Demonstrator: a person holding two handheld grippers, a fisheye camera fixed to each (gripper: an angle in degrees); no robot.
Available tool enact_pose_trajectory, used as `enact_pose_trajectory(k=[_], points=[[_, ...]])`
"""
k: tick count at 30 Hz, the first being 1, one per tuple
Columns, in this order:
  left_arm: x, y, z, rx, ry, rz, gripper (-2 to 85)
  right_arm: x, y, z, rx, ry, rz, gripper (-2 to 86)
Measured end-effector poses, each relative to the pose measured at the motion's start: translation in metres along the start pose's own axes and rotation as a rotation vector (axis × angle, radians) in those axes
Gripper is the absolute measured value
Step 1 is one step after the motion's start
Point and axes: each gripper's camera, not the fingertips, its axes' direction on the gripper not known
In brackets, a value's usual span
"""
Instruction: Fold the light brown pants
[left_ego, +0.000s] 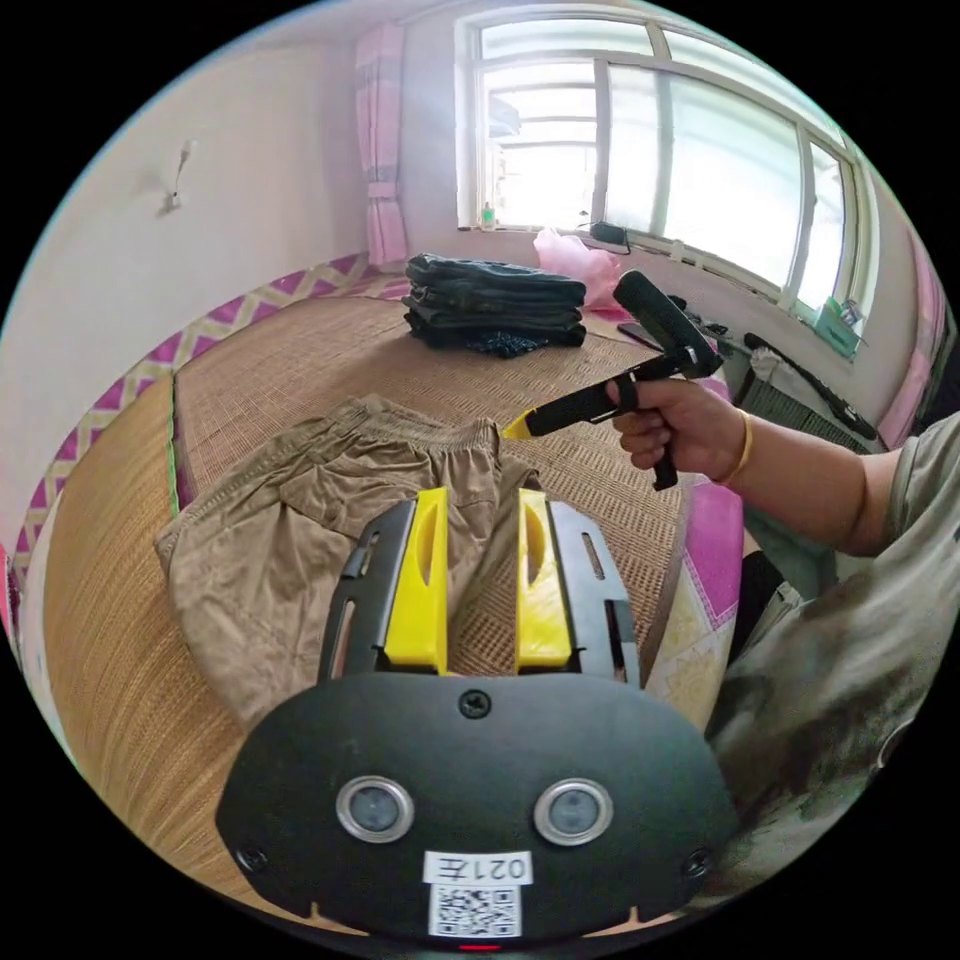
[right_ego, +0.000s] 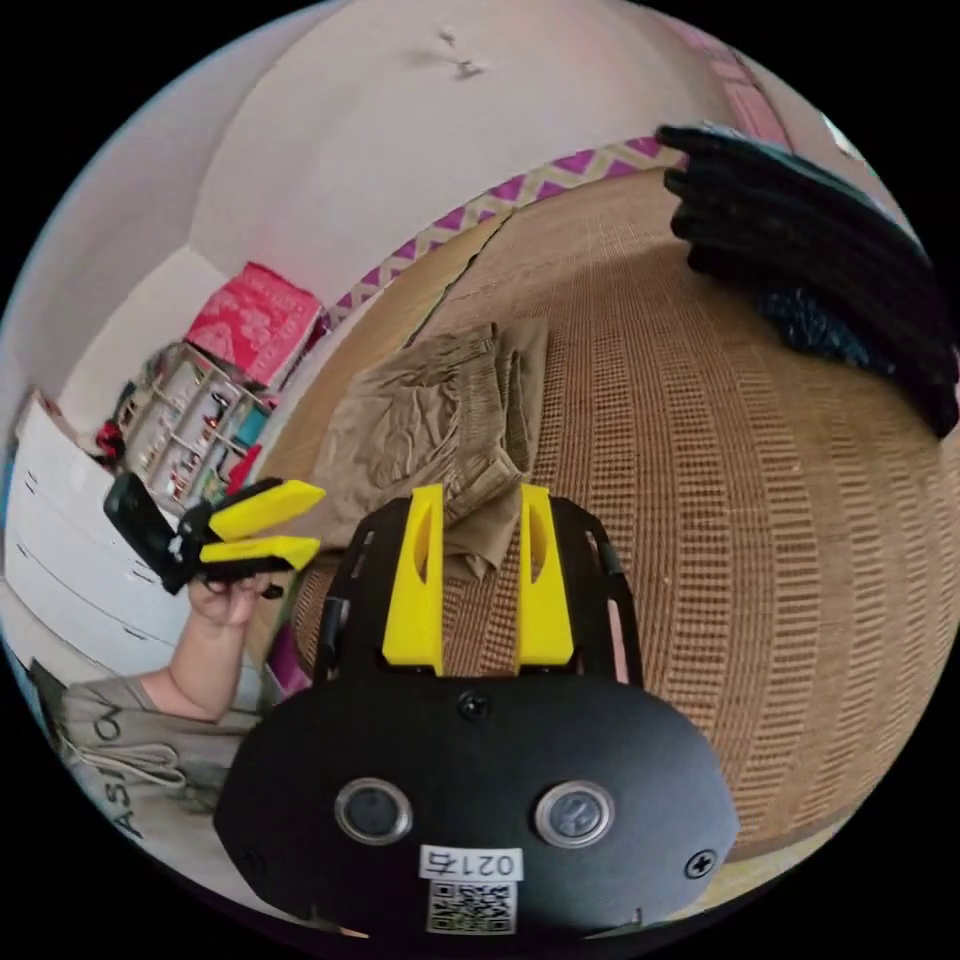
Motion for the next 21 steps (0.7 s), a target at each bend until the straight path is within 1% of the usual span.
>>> enact_pose_trajectory(k=[3, 5, 7, 9, 12, 13, 14, 15, 16, 18, 20, 21], points=[[0.006, -0.019, 0.027, -0.07, 0.039, -0.037, 14.6, 0.047, -0.004, 0.01, 0.012, -0.116, 0.106, 8.7], [0.015, -0.031, 0.039, -0.094, 0.039, -0.046, 15.3, 0.057, -0.004, 0.002, 0.038, -0.166, 0.104, 7.1], [0.023, -0.039, 0.041, -0.088, -0.017, -0.044, 15.6, 0.047, -0.004, -0.013, 0.063, -0.16, 0.042, 6.0], [0.031, -0.047, 0.04, -0.078, -0.076, -0.045, 15.9, 0.015, -0.007, -0.036, 0.089, -0.14, -0.074, 5.6], [0.046, -0.058, 0.035, -0.076, -0.184, -0.038, 15.6, -0.03, -0.008, -0.053, 0.109, -0.136, -0.187, 5.5], [0.05, -0.058, 0.029, -0.06, -0.245, -0.058, 13.2, -0.039, -0.008, -0.055, 0.109, -0.13, -0.206, 5.5], [0.051, -0.055, 0.018, -0.046, -0.35, -0.099, 9.6, -0.054, -0.006, -0.056, 0.109, -0.113, -0.249, 5.5], [0.05, -0.051, 0.011, -0.036, -0.408, -0.116, 7.3, -0.066, -0.003, -0.058, 0.114, -0.106, -0.293, 5.4], [0.046, -0.041, -0.007, 0.001, -0.427, -0.119, 4.5, -0.07, 0.0, -0.06, 0.126, -0.107, -0.309, 5.3], [0.023, -0.014, -0.046, 0.066, -0.377, -0.186, 3.3, -0.069, 0.016, -0.076, 0.176, -0.145, -0.347, 3.9], [-0.028, 0.043, -0.122, 0.178, -0.301, -0.334, 2.6, -0.065, 0.032, -0.088, 0.22, -0.096, -0.37, 2.6], [-0.042, 0.06, -0.144, 0.204, -0.279, -0.365, 2.4, -0.064, 0.044, -0.09, 0.226, -0.059, -0.413, 1.9]])
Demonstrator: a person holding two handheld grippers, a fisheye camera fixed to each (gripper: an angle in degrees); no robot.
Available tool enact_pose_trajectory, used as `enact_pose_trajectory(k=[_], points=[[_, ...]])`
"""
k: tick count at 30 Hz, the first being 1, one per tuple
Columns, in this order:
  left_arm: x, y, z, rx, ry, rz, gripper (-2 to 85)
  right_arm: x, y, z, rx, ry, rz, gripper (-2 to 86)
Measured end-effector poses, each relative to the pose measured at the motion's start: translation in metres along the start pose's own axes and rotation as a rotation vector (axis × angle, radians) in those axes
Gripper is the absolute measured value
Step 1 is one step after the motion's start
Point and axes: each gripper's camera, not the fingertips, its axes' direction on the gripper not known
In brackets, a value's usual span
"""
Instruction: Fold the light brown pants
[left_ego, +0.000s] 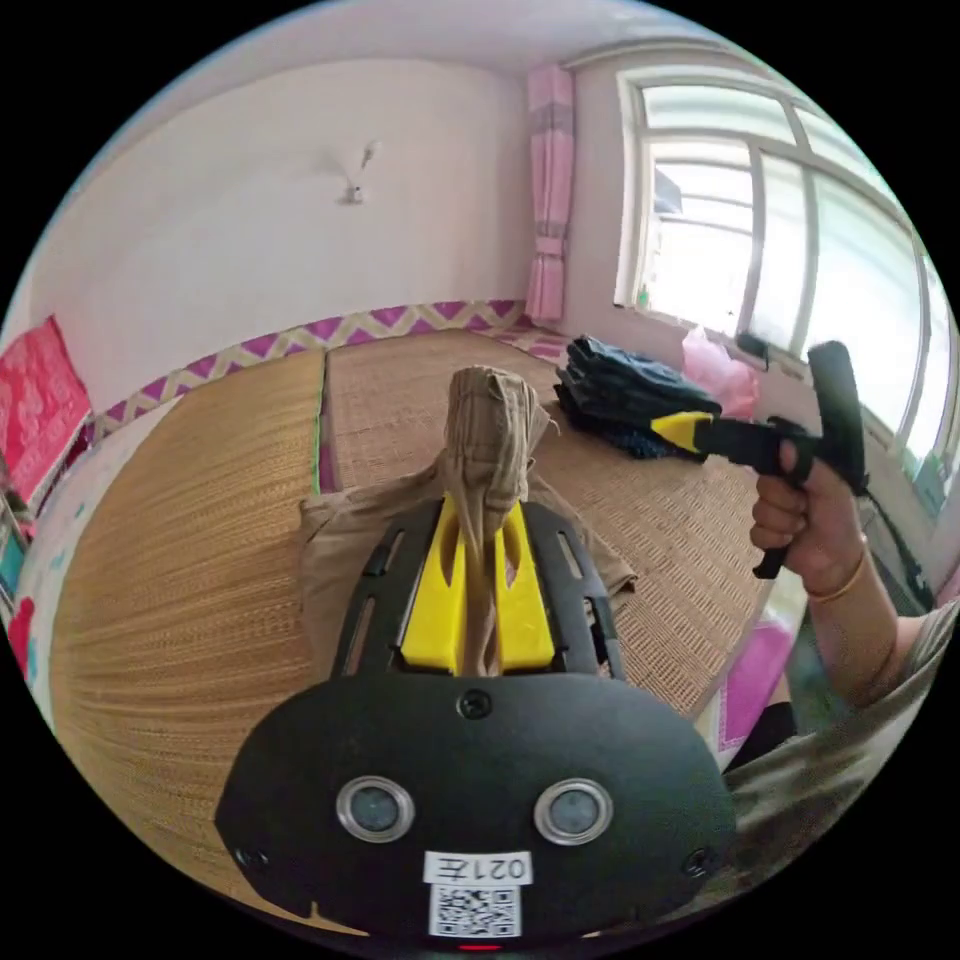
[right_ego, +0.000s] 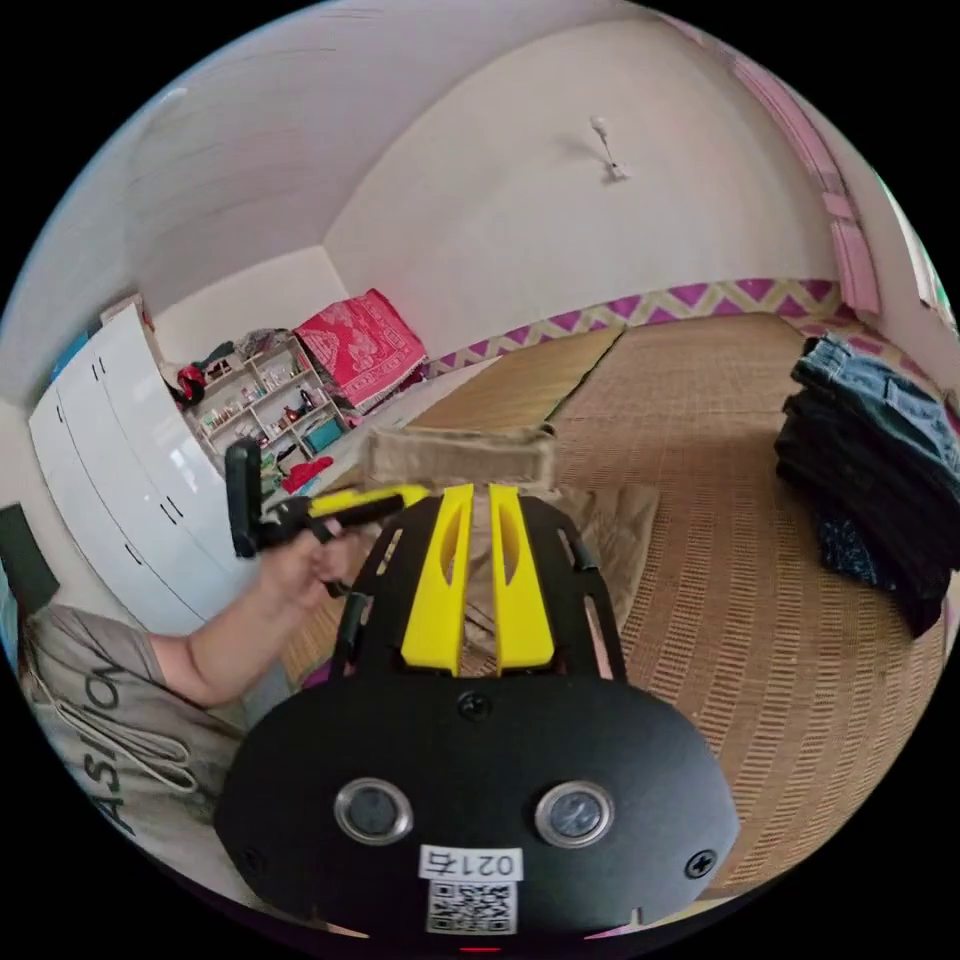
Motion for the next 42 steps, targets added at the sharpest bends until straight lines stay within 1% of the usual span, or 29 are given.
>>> enact_pose_trajectory(k=[2, 3, 5, 6, 8, 9, 11, 12, 14, 15, 16, 17, 20, 21, 24, 26, 28, 31, 32, 35, 36, 40, 42], points=[[-0.094, 0.033, -0.074, 0.079, 0.027, -0.132, 2.1, -0.005, 0.017, 0.004, -0.037, 0.05, -0.05, 1.2], [-0.118, 0.044, -0.092, 0.096, 0.022, -0.167, 2.0, -0.01, 0.029, 0.012, -0.074, 0.07, -0.083, 0.8], [-0.21, 0.097, -0.16, 0.181, -0.018, -0.304, 1.8, -0.019, 0.049, 0.029, -0.126, 0.094, -0.122, 0.3], [-0.232, 0.113, -0.175, 0.201, -0.032, -0.342, 1.8, -0.025, 0.061, 0.042, -0.162, 0.103, -0.139, 0.0], [-0.322, 0.188, -0.219, 0.251, -0.067, -0.526, 1.9, -0.037, 0.078, 0.063, -0.205, 0.114, -0.162, -0.3], [-0.345, 0.21, -0.225, 0.259, -0.07, -0.574, 1.9, -0.045, 0.087, 0.078, -0.228, 0.115, -0.173, -0.4], [-0.432, 0.308, -0.226, 0.236, -0.04, -0.794, 2.1, -0.058, 0.096, 0.1, -0.26, 0.104, -0.189, -0.5], [-0.452, 0.334, -0.22, 0.225, -0.016, -0.849, 2.2, -0.067, 0.099, 0.115, -0.28, 0.093, -0.199, -0.4], [-0.518, 0.441, -0.186, 0.139, 0.105, -1.118, 2.4, -0.081, 0.1, 0.137, -0.305, 0.078, -0.218, -0.4], [-0.528, 0.466, -0.178, 0.124, 0.135, -1.173, 2.4, -0.093, 0.098, 0.153, -0.325, 0.069, -0.244, -0.2], [-0.541, 0.507, -0.174, 0.275, 0.285, -1.231, 2.3, -0.098, 0.097, 0.162, -0.335, 0.068, -0.258, -0.1], [-0.548, 0.526, -0.174, 0.336, 0.377, -1.23, 2.4, -0.112, 0.094, 0.181, -0.354, 0.059, -0.299, 0.2], [-0.55, 0.539, -0.176, 0.298, 0.322, -1.17, 2.8, -0.154, 0.084, 0.237, -0.396, 0.059, -0.447, 2.5], [-0.551, 0.544, -0.176, 0.304, 0.324, -1.161, 2.9, -0.173, 0.082, 0.262, -0.405, 0.072, -0.513, 4.8], [-0.554, 0.566, -0.175, 0.316, 0.33, -1.152, 3.0, -0.211, 0.083, 0.324, -0.445, 0.105, -0.635, 7.2], [-0.557, 0.578, -0.173, 0.309, 0.312, -1.139, 3.0, -0.222, 0.085, 0.356, -0.479, 0.096, -0.649, 7.8], [-0.558, 0.588, -0.171, 0.31, 0.312, -1.134, 3.0, -0.226, 0.086, 0.378, -0.509, 0.072, -0.617, 8.3], [-0.562, 0.603, -0.166, 0.314, 0.321, -1.123, 3.0, -0.217, 0.09, 0.408, -0.549, 0.122, -0.546, 9.7], [-0.563, 0.609, -0.164, 0.315, 0.326, -1.12, 3.0, -0.209, 0.092, 0.416, -0.551, 0.138, -0.517, 8.9], [-0.564, 0.621, -0.159, 0.317, 0.332, -1.116, 3.1, -0.185, 0.093, 0.42, -0.556, 0.076, -0.406, 4.0], [-0.565, 0.623, -0.157, 0.318, 0.334, -1.115, 3.1, -0.173, 0.092, 0.416, -0.54, 0.06, -0.368, 1.8], [-0.565, 0.636, -0.148, 0.318, 0.336, -1.118, 3.1, -0.121, 0.08, 0.38, -0.454, -0.068, -0.189, 0.1], [-0.565, 0.641, -0.143, 0.317, 0.34, -1.122, 3.1, -0.065, 0.066, 0.324, -0.337, -0.136, -0.046, -0.2]])
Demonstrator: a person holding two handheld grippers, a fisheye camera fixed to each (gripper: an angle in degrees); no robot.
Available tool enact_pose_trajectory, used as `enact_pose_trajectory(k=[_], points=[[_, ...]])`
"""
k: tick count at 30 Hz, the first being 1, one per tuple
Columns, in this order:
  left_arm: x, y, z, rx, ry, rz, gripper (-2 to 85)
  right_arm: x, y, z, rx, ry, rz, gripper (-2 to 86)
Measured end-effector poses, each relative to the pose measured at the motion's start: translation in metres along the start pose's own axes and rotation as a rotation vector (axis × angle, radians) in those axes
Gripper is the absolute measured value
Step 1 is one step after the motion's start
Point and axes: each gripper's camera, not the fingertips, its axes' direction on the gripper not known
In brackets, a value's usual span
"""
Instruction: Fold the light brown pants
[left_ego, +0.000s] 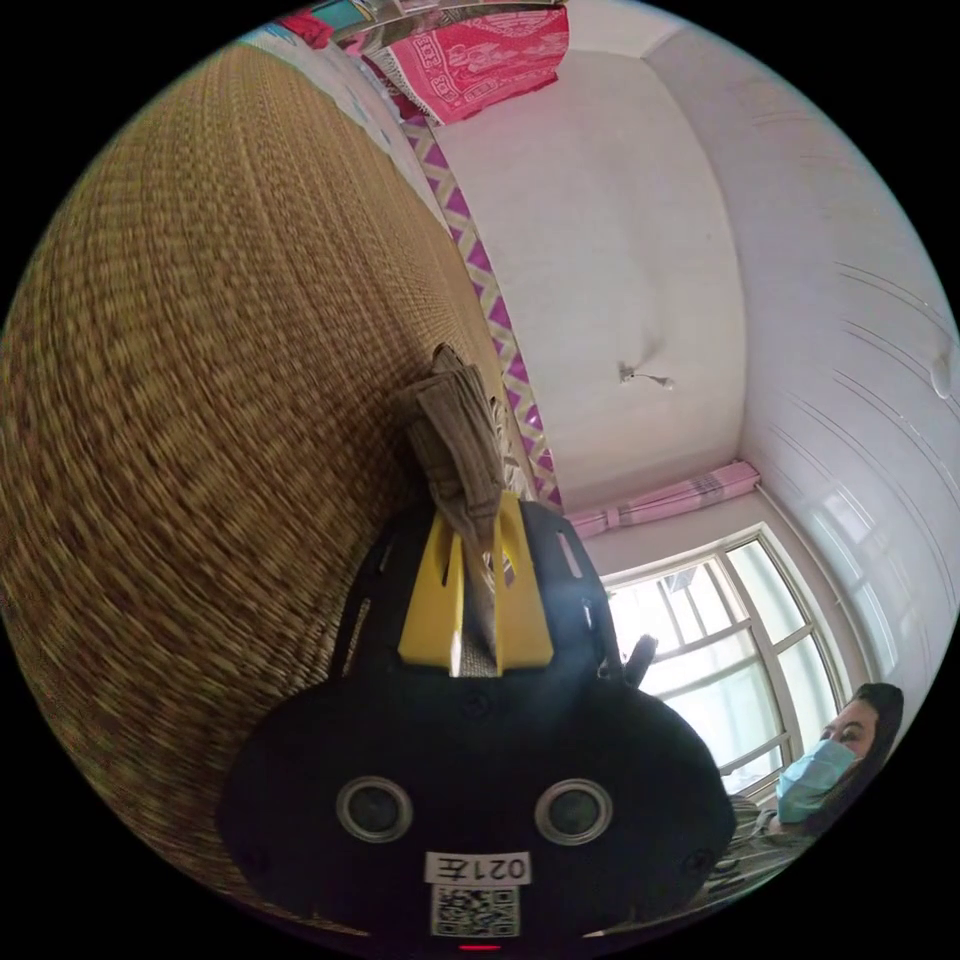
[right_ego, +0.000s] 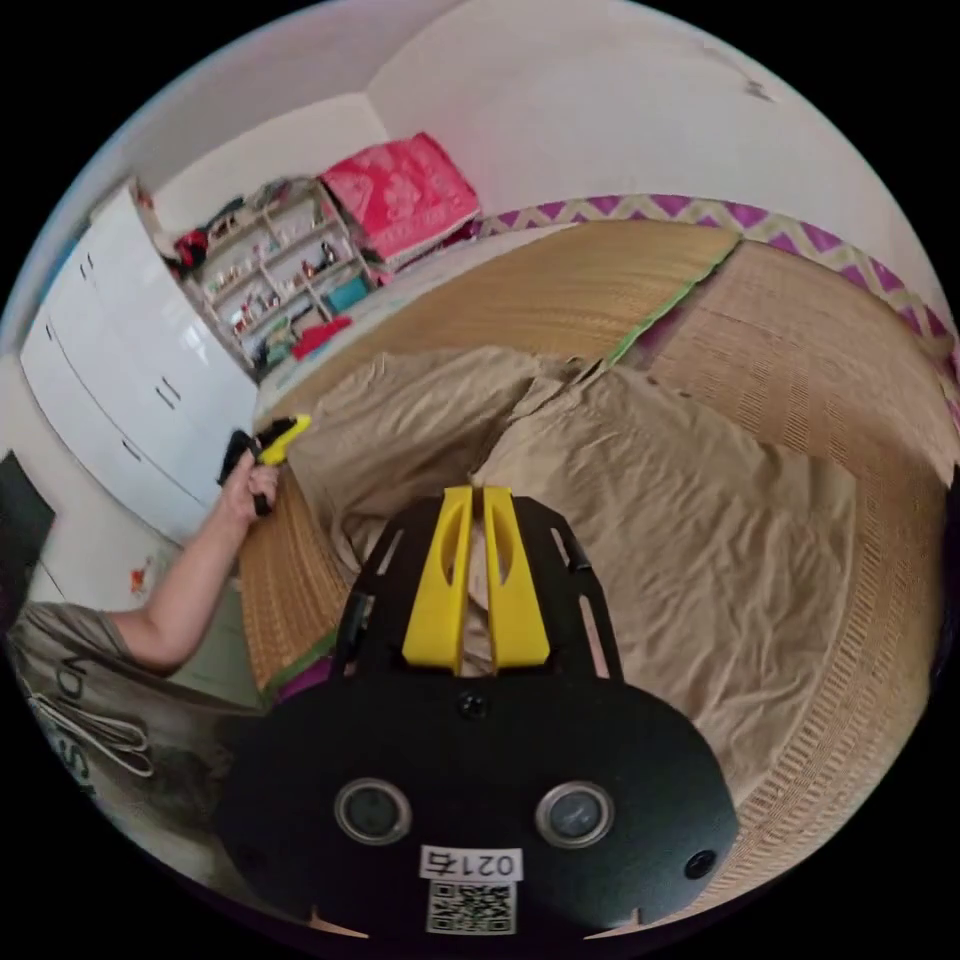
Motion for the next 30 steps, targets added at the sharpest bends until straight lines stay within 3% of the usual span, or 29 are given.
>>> enact_pose_trajectory(k=[4, 9, 13, 17, 21, 25, 28, 30], points=[[-0.011, 0.004, 0.008, -0.006, 0.007, -0.009, 3.2, 0.089, 0.046, -0.138, 0.215, -0.047, 0.158, -0.3], [-0.018, 0.008, 0.02, -0.008, 0.007, -0.016, 3.0, 0.236, 0.186, -0.324, 0.42, 0.038, 0.417, -0.1], [-0.025, 0.008, 0.035, -0.022, -0.02, -0.084, 2.5, 0.334, 0.301, -0.365, 0.425, 0.051, 0.645, -0.1], [0.003, -0.015, 0.057, -0.097, -0.208, -0.042, 2.1, 0.414, 0.414, -0.351, 0.46, -0.183, 0.845, -0.3], [0.038, -0.043, 0.086, -0.202, -0.339, 0.049, 2.4, 0.414, 0.419, -0.332, 0.41, -0.239, 0.776, 0.1], [0.032, -0.053, 0.107, -0.239, -0.344, 0.002, 4.0, 0.4, 0.394, -0.324, 0.293, -0.12, 0.756, 1.7], [0.042, -0.042, 0.097, -0.131, -0.327, 0.01, 5.2, 0.36, 0.363, -0.349, 0.307, 0.139, 0.699, 4.3], [0.061, -0.033, 0.096, -0.072, -0.366, 0.061, 5.9, 0.316, 0.303, -0.351, 0.284, 0.286, 0.478, 5.6]])
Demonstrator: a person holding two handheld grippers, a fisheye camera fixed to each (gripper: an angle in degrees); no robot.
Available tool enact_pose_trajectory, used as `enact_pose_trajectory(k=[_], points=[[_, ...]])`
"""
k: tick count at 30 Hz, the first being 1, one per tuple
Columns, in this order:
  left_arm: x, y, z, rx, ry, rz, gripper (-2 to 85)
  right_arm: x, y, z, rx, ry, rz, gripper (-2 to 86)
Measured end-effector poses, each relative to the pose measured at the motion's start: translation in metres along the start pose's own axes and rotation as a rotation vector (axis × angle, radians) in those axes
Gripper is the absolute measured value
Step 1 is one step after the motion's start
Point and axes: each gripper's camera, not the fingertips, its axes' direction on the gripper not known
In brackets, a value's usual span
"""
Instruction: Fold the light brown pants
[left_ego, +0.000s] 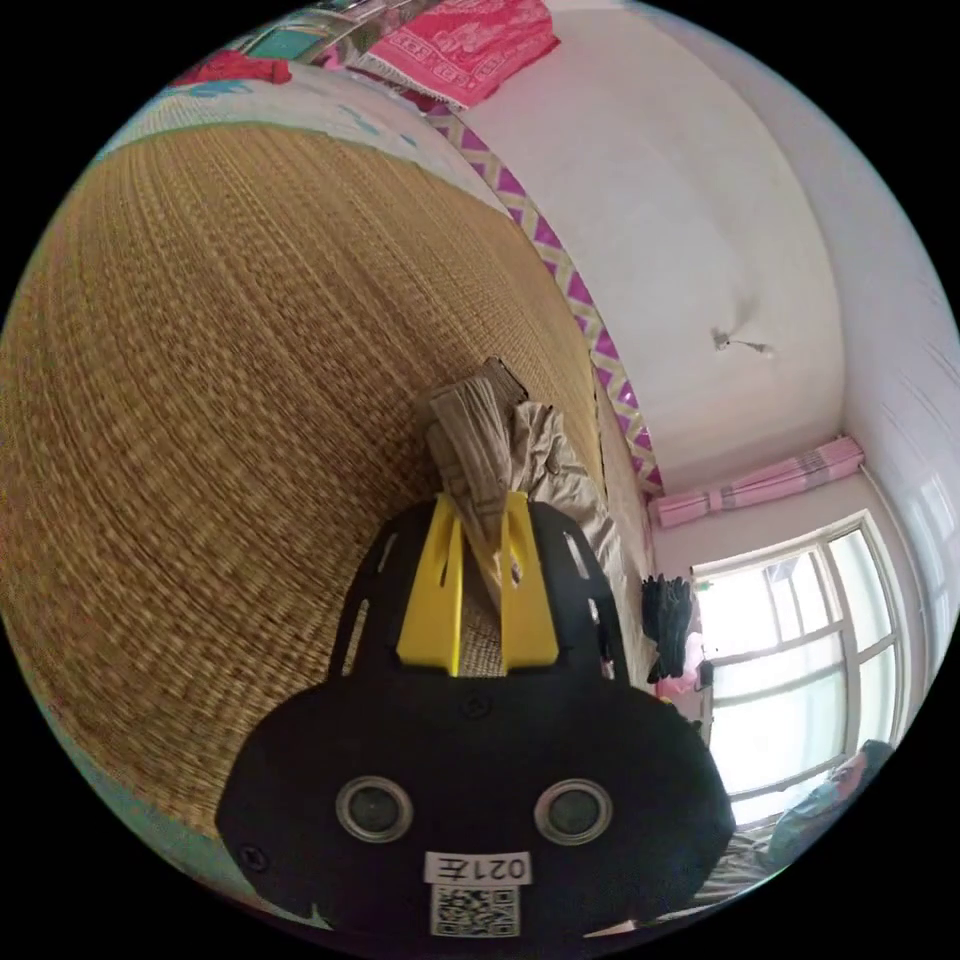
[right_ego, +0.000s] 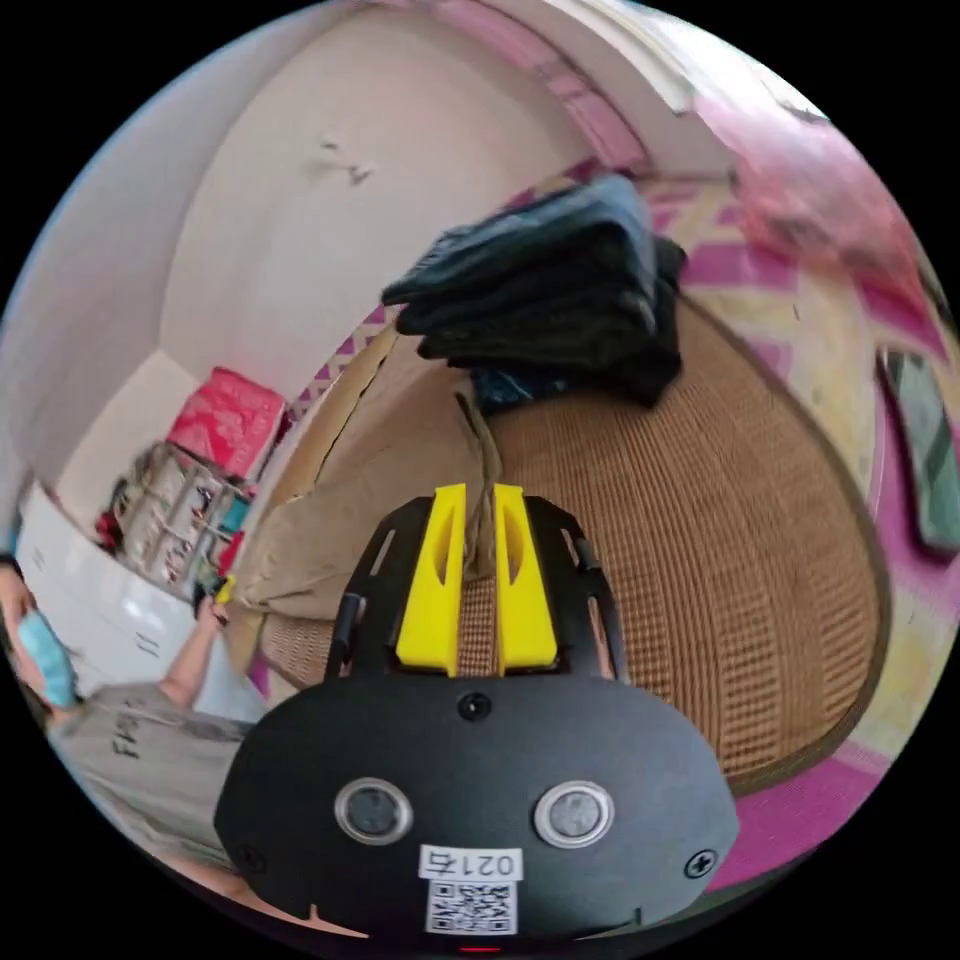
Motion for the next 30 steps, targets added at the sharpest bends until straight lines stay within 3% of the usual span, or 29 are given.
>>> enact_pose_trajectory(k=[3, 5, 8, 12, 14, 17, 20, 30], points=[[0.049, 0.012, -0.007, 0.107, -0.148, 0.069, 7.7, -0.107, -0.049, 0.06, -0.158, 0.134, -0.411, 6.4], [0.094, 0.024, -0.026, 0.293, -0.315, 0.071, 8.1, -0.157, -0.072, 0.11, -0.256, 0.191, -0.605, 6.8], [0.154, 0.027, -0.021, 0.395, -0.375, 0.206, 5.0, -0.205, -0.11, 0.185, -0.354, 0.268, -0.797, 7.2], [0.236, 0.007, 0.049, 0.172, -0.22, 0.596, 2.8, -0.237, -0.148, 0.271, -0.557, 0.323, -0.981, 8.1], [0.29, -0.001, 0.11, -0.017, -0.242, 0.802, 5.5, -0.244, -0.157, 0.297, -0.642, 0.34, -1.037, 8.9], [0.34, -0.007, 0.171, -0.157, -0.232, 0.993, 7.7, -0.249, -0.173, 0.322, -0.736, 0.308, -1.056, 8.6], [0.372, -0.02, 0.218, -0.243, -0.218, 1.083, 9.0, -0.255, -0.185, 0.333, -0.793, 0.235, -1.042, 6.0], [0.41, -0.064, 0.326, -0.493, -0.209, 1.098, 10.0, -0.256, -0.203, 0.331, -0.771, 0.202, -0.98, 4.8]])
